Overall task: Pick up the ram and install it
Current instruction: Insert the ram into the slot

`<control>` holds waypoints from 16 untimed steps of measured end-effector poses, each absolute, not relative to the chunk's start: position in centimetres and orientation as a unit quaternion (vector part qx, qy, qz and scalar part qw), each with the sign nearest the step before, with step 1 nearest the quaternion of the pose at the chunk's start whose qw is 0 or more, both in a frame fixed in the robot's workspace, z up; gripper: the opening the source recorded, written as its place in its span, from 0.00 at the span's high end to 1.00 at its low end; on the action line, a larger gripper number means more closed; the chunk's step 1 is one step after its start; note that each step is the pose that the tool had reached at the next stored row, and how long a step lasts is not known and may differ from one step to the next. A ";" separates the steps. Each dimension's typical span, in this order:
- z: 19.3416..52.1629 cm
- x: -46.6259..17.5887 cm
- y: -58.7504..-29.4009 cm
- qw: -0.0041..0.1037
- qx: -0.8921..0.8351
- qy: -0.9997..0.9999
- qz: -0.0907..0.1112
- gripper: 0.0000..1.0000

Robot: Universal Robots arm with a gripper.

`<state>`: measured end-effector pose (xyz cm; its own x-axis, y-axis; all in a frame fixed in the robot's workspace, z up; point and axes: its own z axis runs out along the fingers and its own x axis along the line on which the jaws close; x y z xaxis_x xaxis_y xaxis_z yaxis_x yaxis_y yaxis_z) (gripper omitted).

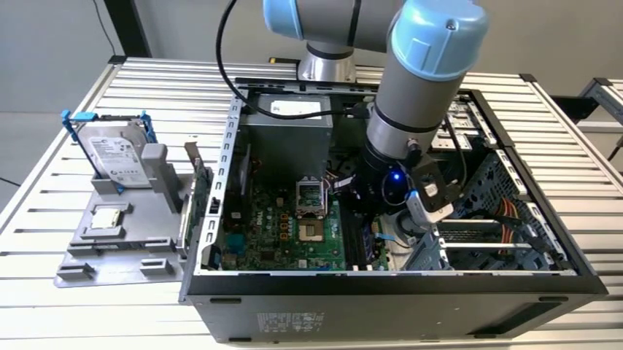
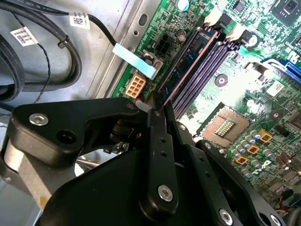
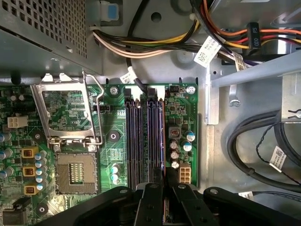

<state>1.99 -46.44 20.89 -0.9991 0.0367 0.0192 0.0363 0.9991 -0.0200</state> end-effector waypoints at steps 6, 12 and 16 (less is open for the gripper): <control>20.9 2.0 -46.4 0.011 -0.018 -1.000 0.010 1.00; 20.9 2.0 -46.4 0.012 -0.018 -1.000 0.010 0.00; 21.9 2.0 -46.4 0.012 -0.018 -1.000 0.010 0.00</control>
<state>1.99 -46.43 21.95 -0.9990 0.0368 0.0241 0.0364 0.9991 -0.0197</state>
